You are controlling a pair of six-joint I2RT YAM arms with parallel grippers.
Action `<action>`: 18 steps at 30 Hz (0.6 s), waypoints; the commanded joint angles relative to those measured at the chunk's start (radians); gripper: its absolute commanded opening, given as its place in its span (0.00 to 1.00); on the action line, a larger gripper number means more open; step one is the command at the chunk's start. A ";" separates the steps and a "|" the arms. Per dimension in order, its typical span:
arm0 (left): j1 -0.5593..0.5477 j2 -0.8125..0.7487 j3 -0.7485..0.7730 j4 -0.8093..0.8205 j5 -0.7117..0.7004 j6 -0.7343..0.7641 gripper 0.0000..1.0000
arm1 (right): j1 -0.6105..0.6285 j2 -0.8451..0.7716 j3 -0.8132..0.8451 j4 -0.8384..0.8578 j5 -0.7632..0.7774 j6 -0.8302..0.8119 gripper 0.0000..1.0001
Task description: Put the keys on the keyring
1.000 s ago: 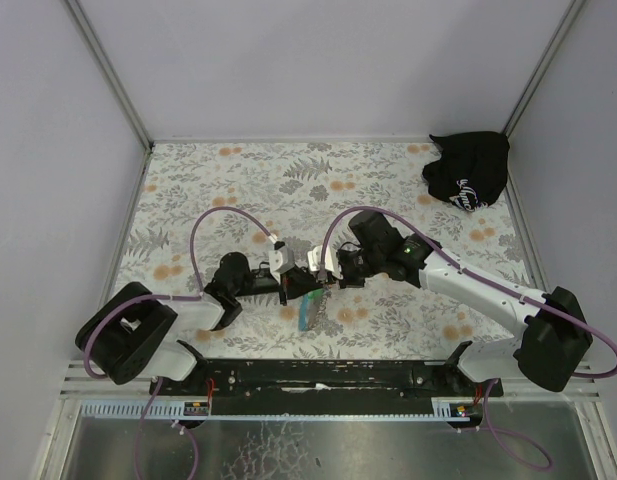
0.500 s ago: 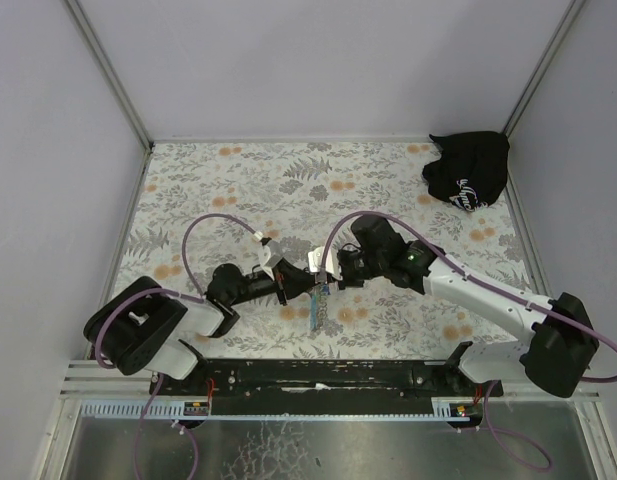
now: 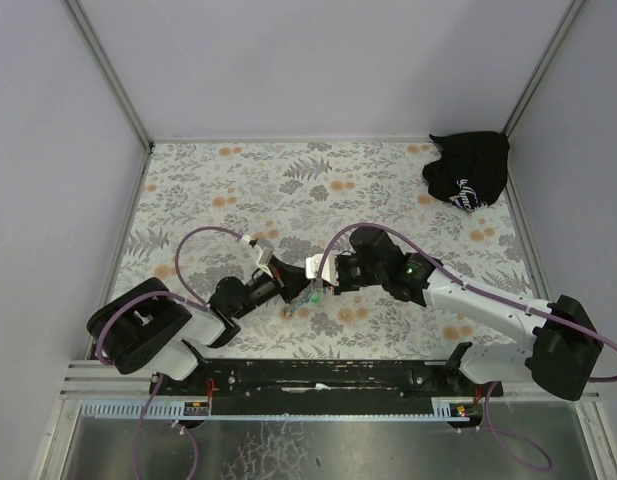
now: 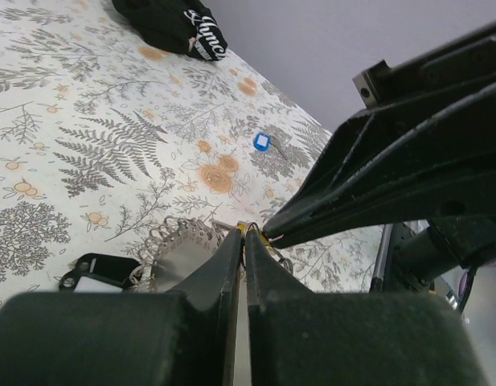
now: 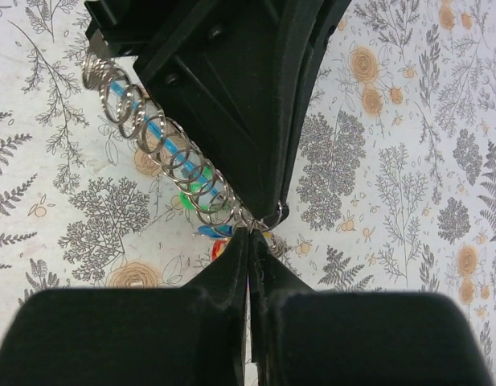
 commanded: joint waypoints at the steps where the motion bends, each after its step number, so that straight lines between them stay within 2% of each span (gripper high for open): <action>1: -0.030 -0.014 0.010 0.148 -0.196 -0.034 0.00 | 0.033 -0.014 -0.008 0.034 0.007 0.031 0.00; 7: -0.035 -0.018 -0.006 0.147 -0.174 0.015 0.01 | 0.034 -0.054 0.027 0.006 0.072 -0.003 0.00; 12: -0.031 -0.026 -0.025 0.144 -0.126 0.105 0.14 | 0.033 -0.054 0.080 -0.049 0.087 -0.036 0.00; 18: 0.022 -0.052 -0.020 0.104 0.030 0.163 0.24 | 0.034 -0.032 0.149 -0.131 0.066 -0.071 0.00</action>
